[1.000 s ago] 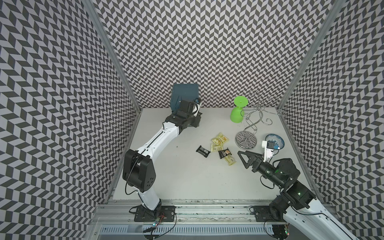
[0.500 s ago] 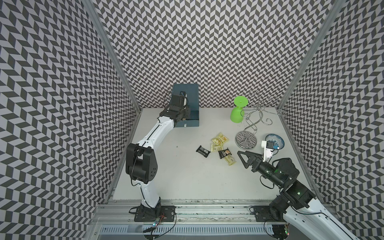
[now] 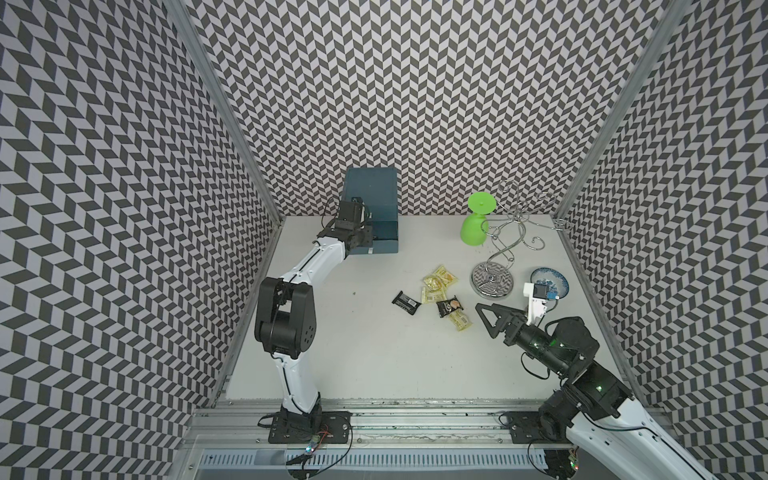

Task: Place the cookies into the drawer by color
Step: Place the cookie in the drawer.

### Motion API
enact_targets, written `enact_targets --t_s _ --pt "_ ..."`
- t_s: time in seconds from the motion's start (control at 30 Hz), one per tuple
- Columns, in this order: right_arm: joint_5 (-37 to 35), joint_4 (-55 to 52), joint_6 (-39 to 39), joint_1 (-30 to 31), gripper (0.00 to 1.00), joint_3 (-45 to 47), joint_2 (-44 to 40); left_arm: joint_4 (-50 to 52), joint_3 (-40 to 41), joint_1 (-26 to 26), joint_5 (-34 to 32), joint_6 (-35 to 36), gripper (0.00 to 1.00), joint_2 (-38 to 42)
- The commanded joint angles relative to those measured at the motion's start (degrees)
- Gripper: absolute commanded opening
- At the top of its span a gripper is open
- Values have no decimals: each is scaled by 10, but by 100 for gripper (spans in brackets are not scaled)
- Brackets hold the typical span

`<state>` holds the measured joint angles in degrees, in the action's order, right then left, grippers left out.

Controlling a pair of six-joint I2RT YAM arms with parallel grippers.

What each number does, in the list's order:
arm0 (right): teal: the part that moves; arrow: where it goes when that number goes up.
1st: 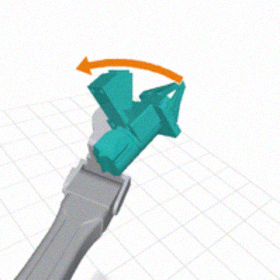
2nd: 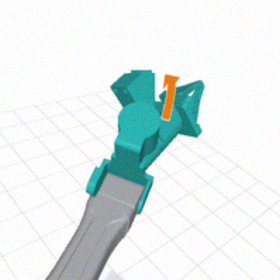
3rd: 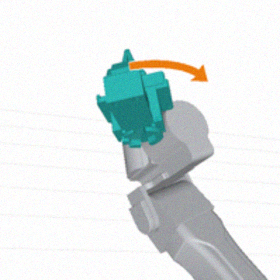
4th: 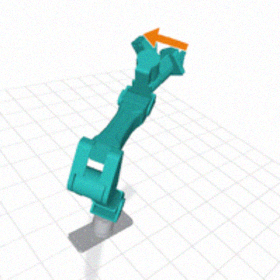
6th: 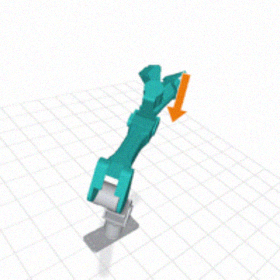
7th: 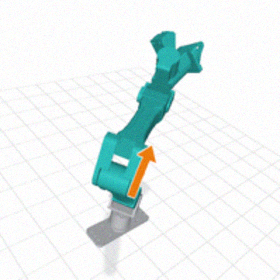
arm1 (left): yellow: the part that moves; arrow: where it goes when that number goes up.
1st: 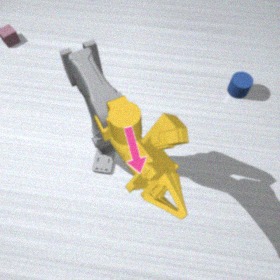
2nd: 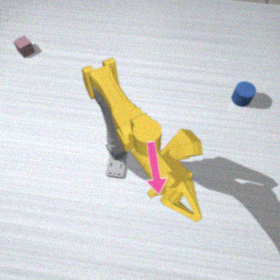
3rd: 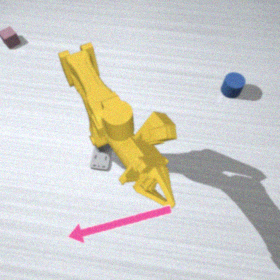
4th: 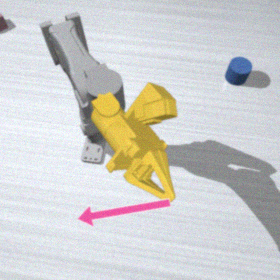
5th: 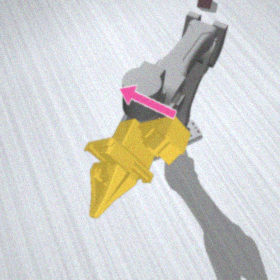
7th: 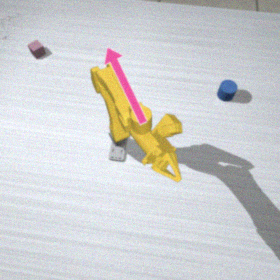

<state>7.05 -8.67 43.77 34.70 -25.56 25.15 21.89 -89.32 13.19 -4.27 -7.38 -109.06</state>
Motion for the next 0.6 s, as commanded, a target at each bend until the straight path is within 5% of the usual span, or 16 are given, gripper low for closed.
enact_targets --t_s 0.0,0.57 --pt "-8 12 0 2 99 -14 -4 -24 10 -9 16 -8 47 -2" --pt "-5 17 6 2 100 -10 -2 -7 8 -8 46 -5 57 79"
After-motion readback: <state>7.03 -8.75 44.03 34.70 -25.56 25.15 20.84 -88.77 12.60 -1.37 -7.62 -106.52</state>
